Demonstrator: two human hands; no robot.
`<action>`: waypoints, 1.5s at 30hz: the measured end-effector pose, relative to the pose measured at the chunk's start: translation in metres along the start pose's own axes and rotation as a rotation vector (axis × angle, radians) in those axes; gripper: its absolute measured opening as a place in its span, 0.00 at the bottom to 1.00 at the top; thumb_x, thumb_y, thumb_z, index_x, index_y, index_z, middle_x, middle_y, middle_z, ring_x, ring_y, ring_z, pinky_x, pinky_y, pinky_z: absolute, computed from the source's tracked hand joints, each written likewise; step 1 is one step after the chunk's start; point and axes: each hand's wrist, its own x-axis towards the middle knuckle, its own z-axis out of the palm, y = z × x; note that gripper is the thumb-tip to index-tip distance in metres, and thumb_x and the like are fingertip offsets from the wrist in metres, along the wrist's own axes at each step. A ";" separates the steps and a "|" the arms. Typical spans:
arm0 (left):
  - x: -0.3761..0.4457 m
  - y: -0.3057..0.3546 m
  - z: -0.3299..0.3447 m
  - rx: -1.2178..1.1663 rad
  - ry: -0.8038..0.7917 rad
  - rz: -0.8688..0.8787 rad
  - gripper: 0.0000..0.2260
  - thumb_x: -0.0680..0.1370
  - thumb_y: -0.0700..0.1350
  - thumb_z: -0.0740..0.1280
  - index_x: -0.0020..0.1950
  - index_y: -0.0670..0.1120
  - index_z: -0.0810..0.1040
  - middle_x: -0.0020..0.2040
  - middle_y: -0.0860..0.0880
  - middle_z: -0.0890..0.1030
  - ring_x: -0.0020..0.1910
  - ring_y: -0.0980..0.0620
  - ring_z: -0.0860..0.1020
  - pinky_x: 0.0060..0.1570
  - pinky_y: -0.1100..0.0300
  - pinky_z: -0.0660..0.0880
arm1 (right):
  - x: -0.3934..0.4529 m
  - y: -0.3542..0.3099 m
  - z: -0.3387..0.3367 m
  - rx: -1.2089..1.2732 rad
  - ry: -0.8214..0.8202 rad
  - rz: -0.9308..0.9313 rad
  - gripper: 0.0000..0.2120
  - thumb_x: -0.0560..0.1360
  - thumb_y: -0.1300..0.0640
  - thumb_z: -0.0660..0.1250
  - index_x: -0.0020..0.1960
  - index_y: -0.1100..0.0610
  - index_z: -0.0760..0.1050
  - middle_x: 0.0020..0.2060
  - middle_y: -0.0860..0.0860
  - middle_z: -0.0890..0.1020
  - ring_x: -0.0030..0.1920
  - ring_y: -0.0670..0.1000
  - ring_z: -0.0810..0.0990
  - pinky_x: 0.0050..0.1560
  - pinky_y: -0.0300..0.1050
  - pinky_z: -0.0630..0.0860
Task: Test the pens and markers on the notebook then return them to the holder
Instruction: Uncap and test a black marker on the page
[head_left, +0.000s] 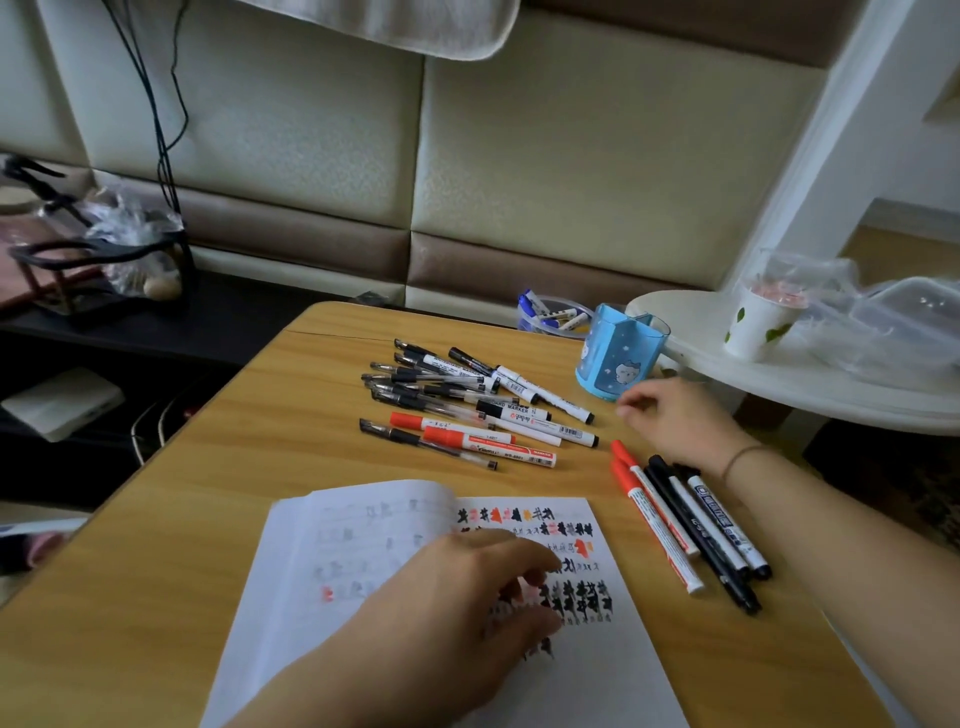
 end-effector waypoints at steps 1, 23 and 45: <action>0.000 0.000 0.000 0.009 0.003 0.006 0.18 0.76 0.60 0.65 0.65 0.60 0.73 0.59 0.64 0.76 0.54 0.67 0.73 0.52 0.75 0.69 | 0.012 -0.011 0.008 -0.041 -0.054 -0.001 0.12 0.77 0.47 0.65 0.57 0.50 0.79 0.51 0.47 0.83 0.49 0.46 0.79 0.53 0.45 0.78; -0.008 0.024 -0.006 0.349 0.489 0.129 0.15 0.78 0.58 0.55 0.56 0.52 0.75 0.51 0.53 0.79 0.49 0.48 0.76 0.44 0.51 0.77 | -0.193 -0.092 -0.063 1.143 -0.037 -0.011 0.32 0.45 0.34 0.81 0.41 0.53 0.84 0.28 0.56 0.80 0.23 0.50 0.73 0.20 0.37 0.65; -0.015 0.005 -0.009 -0.044 0.204 0.032 0.16 0.80 0.42 0.54 0.63 0.60 0.63 0.48 0.59 0.74 0.50 0.62 0.72 0.47 0.73 0.65 | -0.190 -0.067 0.016 1.041 -0.054 -0.105 0.13 0.67 0.49 0.76 0.34 0.56 0.77 0.24 0.55 0.78 0.24 0.52 0.75 0.24 0.43 0.71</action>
